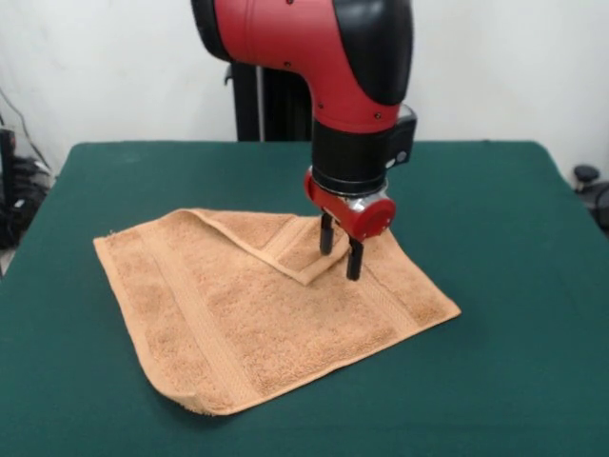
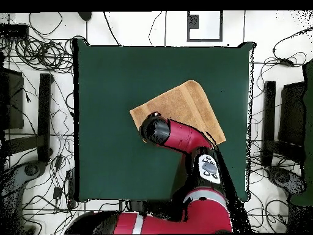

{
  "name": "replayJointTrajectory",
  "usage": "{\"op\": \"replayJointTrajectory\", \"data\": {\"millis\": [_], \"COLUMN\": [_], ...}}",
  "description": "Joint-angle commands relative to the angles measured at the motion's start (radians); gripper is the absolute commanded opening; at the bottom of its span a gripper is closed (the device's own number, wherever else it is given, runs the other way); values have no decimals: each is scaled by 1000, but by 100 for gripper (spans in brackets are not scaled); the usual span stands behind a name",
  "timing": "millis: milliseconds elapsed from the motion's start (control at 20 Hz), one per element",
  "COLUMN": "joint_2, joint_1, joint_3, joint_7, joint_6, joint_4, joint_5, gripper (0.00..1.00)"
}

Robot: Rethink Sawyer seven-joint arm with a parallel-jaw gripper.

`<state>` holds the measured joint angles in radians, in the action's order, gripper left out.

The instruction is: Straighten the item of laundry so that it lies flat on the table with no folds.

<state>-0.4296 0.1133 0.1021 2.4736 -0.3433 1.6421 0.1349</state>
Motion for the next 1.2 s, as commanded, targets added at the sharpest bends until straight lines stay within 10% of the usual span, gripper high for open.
{"op": "replayJointTrajectory", "data": {"millis": [50,1200], "joint_2": [-5,244], "joint_1": [-33,36], "joint_3": [19,-8], "joint_7": [-38,28], "joint_6": [-129,34], "joint_4": [-42,-129], "joint_5": [-98,-169], "gripper": [100,100]}}
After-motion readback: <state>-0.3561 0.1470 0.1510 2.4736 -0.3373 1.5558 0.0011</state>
